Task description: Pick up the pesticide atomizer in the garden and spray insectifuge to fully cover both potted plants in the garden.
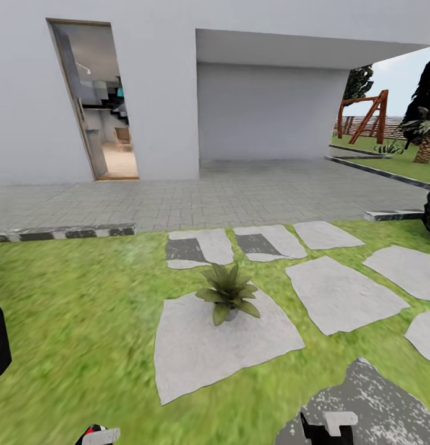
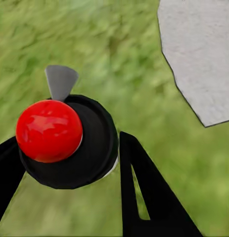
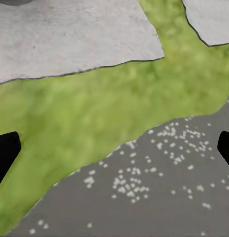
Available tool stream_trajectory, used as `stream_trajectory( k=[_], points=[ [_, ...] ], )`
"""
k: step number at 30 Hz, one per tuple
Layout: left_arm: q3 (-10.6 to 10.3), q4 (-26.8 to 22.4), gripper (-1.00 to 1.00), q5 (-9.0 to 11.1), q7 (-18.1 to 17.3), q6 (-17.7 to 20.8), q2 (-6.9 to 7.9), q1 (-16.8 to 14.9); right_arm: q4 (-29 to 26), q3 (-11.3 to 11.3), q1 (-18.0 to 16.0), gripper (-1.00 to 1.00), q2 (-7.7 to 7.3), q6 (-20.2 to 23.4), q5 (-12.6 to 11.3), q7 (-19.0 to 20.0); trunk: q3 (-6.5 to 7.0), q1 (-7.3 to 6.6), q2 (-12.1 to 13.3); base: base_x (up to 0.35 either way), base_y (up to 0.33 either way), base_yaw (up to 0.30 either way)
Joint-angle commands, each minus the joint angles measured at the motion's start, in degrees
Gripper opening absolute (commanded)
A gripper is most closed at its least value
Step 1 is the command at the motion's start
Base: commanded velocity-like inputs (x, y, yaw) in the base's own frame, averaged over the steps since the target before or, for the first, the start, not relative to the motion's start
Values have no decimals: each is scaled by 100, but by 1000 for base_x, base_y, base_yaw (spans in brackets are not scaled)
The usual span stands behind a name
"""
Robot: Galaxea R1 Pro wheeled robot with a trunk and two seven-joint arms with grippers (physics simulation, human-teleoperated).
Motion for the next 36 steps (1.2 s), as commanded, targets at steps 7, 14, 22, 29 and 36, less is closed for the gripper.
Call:
stream_trajectory(
  k=[7, 14, 22, 29, 36],
  points=[
    [12, 7, -100, 9, -5, -15, -2, -3, -3, -1, -5, 100, 5, -20, -9, -21, -5, 0, -2, 152, 324, -10],
    [12, 5, -100, 9, -5, -17, -2, -3, -3, -1, -4, 100, 5, -20, -12, -12, -5, 0, -2, 152, 324, -220],
    [12, 5, -100, 9, -5, -14, -2, -3, -3, -1, -5, 100, 12, -20, -12, -7, -5, 0, -2, 93, 291, -272],
    [12, 5, -100, 9, -5, -17, -2, -3, -3, -1, -7, 100, 14, -20, -12, -7, -5, 0, -2, 4, 80, -274],
    [12, 5, -100, 9, -5, -16, 2, -3, -3, -1, -5, 100, 14, -20, -12, -7, -5, 0, -2, 0, 4, -274]
  ],
)
